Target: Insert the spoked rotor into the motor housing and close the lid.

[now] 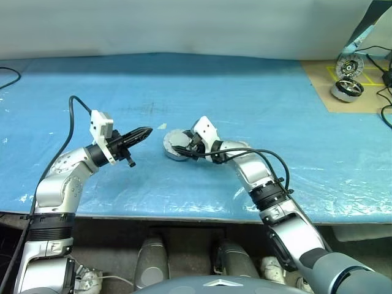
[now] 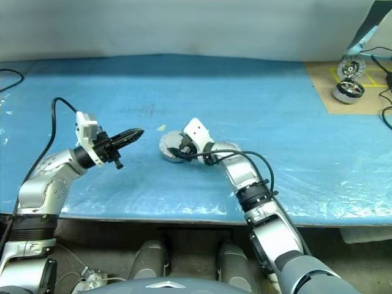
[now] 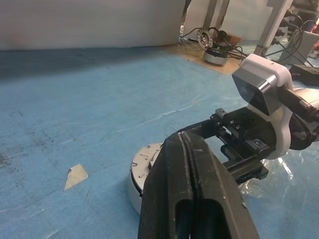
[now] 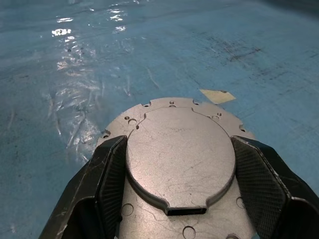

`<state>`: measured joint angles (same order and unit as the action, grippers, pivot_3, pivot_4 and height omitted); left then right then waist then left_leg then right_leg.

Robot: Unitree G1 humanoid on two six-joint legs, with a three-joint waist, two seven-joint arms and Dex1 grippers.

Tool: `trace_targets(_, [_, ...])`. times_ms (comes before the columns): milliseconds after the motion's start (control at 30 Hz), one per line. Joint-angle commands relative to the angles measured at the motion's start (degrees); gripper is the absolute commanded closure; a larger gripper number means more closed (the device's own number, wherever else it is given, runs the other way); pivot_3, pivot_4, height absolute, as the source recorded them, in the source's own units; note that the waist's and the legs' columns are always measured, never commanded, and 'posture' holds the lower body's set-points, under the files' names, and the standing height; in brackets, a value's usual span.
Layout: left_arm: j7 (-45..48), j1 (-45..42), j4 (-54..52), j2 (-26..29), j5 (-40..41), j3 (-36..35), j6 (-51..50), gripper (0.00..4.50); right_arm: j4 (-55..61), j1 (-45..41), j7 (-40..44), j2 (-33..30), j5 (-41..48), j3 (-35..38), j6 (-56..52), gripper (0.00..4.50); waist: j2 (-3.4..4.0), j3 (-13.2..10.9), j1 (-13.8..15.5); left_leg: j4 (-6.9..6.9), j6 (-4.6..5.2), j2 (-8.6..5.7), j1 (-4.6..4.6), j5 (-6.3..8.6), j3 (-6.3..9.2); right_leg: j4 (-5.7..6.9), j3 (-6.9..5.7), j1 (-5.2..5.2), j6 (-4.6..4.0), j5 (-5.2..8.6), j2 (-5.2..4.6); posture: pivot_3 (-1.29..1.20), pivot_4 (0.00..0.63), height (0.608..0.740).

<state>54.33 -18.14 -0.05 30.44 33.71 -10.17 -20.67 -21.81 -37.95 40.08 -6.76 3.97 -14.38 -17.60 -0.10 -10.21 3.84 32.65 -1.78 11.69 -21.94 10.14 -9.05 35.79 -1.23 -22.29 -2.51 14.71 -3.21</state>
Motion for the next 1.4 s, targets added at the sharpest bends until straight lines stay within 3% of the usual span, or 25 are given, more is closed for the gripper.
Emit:
trace_targets(33, [0.4,-0.7,-0.3,0.0,-0.7,0.1,1.6,4.50,-1.7,-1.3,-0.5,0.8,0.9,1.2,-2.0,1.55,0.00,0.0,0.0,0.00,0.00,0.00,0.00,0.00,0.00,0.00,0.00,0.00,0.00,0.00,0.00,0.00,0.150,0.740])
trace_targets(333, [0.8,-2.2,0.5,-0.5,-1.0,0.9,1.5,4.50,-4.3,0.3,-0.6,0.3,-3.4,-2.7,0.5,1.55,0.00,0.0,0.0,0.02,0.00,0.01,0.06,0.00,-0.01,0.04,0.01,0.03,-0.01,0.00,0.00,0.00,0.150,0.740])
trace_targets(567, [0.9,-2.0,0.4,-1.0,-1.3,1.5,1.6,4.50,0.8,1.0,-1.4,-1.2,-5.7,-4.4,0.2,1.55,0.00,0.0,0.0,-0.04,0.00,-0.01,0.21,0.00,-0.06,-0.03,0.08,0.14,-0.01,0.01,-0.01,0.00,0.150,0.740])
trace_targets(1400, [1.9,-2.4,2.5,-1.2,-2.6,1.5,3.3,4.50,2.2,-7.2,-0.7,0.8,-3.6,-1.9,-2.0,1.55,0.00,0.0,-0.1,-0.18,-0.01,-0.01,-0.09,0.00,-0.07,-0.04,0.04,-0.17,0.19,-0.11,0.01,0.00,0.150,0.740])
